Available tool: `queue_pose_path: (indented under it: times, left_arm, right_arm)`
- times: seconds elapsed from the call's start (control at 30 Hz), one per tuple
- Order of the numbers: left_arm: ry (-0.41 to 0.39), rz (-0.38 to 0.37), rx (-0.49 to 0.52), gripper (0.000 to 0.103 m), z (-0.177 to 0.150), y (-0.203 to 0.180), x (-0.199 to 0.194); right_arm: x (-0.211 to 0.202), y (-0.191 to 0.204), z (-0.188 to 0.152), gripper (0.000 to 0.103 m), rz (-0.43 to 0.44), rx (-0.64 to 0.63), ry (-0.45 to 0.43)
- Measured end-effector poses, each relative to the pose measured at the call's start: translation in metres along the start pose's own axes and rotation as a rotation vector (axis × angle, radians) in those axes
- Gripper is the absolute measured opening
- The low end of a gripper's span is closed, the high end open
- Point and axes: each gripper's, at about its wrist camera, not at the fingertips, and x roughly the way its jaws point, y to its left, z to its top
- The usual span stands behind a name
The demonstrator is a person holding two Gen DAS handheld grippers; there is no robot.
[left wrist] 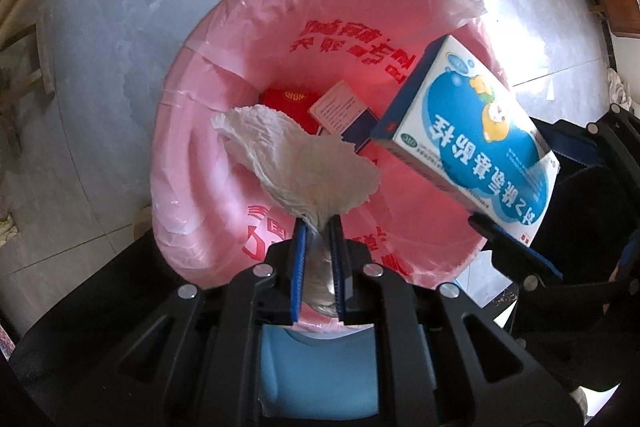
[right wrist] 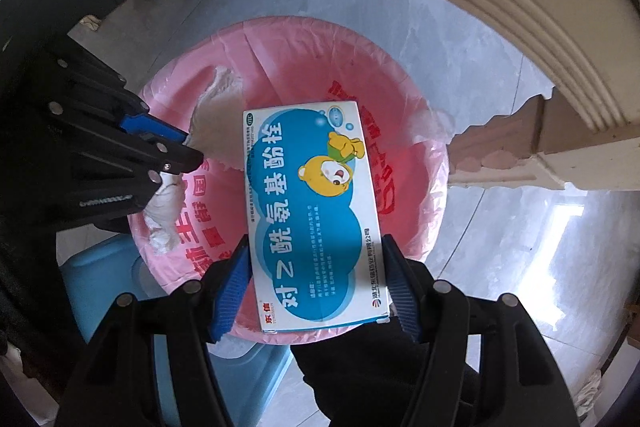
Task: Collect trash
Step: 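Open both tools to drop the tissue and medicine box into the bin, then raise both tools back over the table toward the snack box and candy bar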
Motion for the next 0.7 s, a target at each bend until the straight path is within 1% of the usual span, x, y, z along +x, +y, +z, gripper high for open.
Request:
queue_pose_path:
  times: [0.03,0.07,0.1,0.13,0.17,0.2,0.23,0.27,0.3,0.4,0.5,0.7]
  left_arm:
    - [0.003,-0.001,-0.002,0.015,0.002,0.000,0.000]
    - [0.007,0.000,-0.007,0.027,0.004,0.001,0.004]
    - [0.011,0.002,-0.016,0.035,0.008,0.000,0.003]
    - [0.010,0.009,-0.021,0.053,0.009,0.001,0.001]
    - [0.006,0.017,-0.024,0.062,0.009,0.001,-0.001]
    - [-0.003,0.018,-0.023,0.062,0.009,0.001,-0.004]
    - [-0.007,0.013,-0.020,0.065,0.009,0.001,-0.006]
    - [-0.010,0.009,-0.020,0.070,0.009,0.001,-0.007]
    - [-0.015,0.007,-0.021,0.070,0.008,0.000,-0.009]
    - [-0.031,0.053,0.001,0.070,0.005,-0.004,-0.012]
    - [-0.029,0.058,0.016,0.070,0.002,-0.010,-0.011]
    - [-0.047,0.079,0.031,0.070,-0.007,-0.017,-0.016]
  right_arm:
    - [0.002,-0.001,0.001,0.063,0.001,-0.002,0.004]
    - [0.004,-0.002,0.002,0.063,-0.003,0.000,0.004]
    - [0.002,-0.003,0.005,0.066,-0.009,0.001,0.006]
    - [-0.001,-0.001,0.005,0.073,-0.018,0.001,0.007]
    - [-0.003,-0.003,0.006,0.076,-0.028,0.005,-0.002]
    - [-0.004,-0.004,0.005,0.080,-0.029,0.010,-0.008]
    - [-0.006,-0.005,0.006,0.081,-0.025,0.016,-0.012]
    - [-0.007,-0.007,0.007,0.081,-0.022,0.023,-0.016]
    - [-0.008,-0.007,0.007,0.081,-0.023,0.027,-0.018]
    - [-0.008,-0.008,0.007,0.081,-0.016,0.035,-0.022]
    - [-0.003,-0.007,0.004,0.081,-0.018,0.034,-0.024]
    - [-0.011,-0.005,0.004,0.081,-0.021,0.033,-0.040]
